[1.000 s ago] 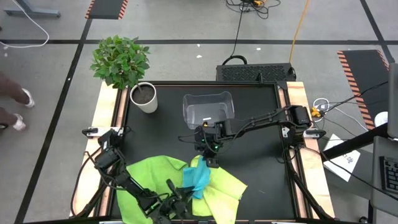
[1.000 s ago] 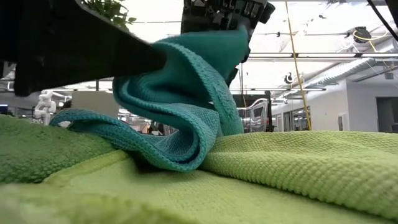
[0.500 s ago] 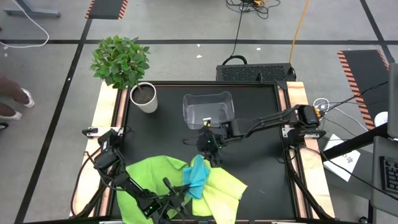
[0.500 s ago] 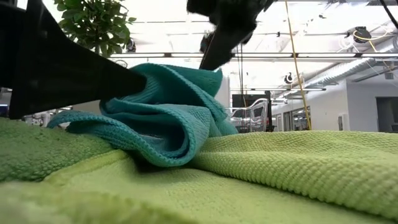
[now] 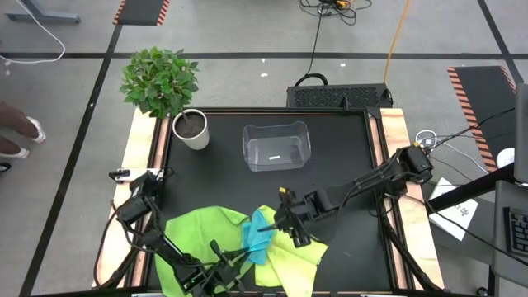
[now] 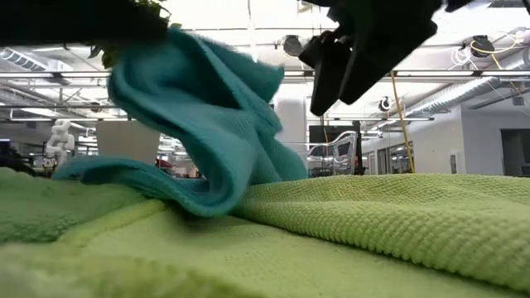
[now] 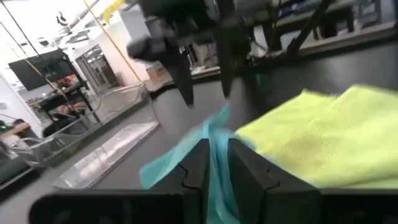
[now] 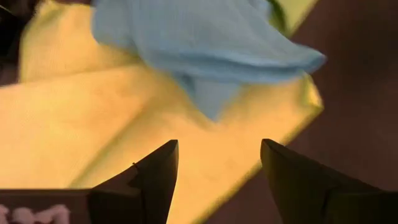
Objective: Fold microfiber towels
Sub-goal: Fold the blue towel
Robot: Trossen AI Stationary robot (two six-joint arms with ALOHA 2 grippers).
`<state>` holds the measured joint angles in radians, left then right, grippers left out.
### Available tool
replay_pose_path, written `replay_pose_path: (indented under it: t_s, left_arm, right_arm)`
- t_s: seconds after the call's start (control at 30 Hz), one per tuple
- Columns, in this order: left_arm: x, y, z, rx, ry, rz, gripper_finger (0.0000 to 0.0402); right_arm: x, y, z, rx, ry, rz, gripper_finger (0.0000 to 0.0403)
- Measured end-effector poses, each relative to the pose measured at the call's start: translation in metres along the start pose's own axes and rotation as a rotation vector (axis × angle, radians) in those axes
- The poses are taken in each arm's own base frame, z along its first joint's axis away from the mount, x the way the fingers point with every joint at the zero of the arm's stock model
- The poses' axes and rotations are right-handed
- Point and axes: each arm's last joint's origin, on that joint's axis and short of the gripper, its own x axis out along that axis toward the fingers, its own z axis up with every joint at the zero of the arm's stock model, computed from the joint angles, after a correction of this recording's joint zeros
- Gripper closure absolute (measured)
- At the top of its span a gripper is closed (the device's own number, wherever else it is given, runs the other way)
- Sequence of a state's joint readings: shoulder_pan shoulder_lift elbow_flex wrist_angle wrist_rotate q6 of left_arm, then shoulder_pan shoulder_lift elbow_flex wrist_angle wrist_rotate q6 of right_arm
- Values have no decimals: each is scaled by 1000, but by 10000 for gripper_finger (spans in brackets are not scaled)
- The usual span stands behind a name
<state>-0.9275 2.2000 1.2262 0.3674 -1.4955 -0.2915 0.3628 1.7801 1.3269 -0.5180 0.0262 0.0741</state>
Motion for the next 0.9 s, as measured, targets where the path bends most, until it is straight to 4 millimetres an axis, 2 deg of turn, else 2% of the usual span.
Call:
replay_pose_path:
  t_s: [0.13, 0.33, 0.7, 0.9]
  left_arm:
    - [-5, 3, 11, -31, -6, -9, 318]
    - [-4, 3, 9, -70, 4, -29, 314]
    - [28, 4, 2, -158, 121, -154, 314]
    - [15, 4, 7, -85, 79, -124, 314]
  right_arm:
    - [16, 15, -12, -34, -78, 28, 181]
    - [31, 22, -31, -61, -117, 36, 181]
    - [44, 5, -52, -99, -110, -134, 181]
    - [48, -4, -54, -109, -186, -146, 181]
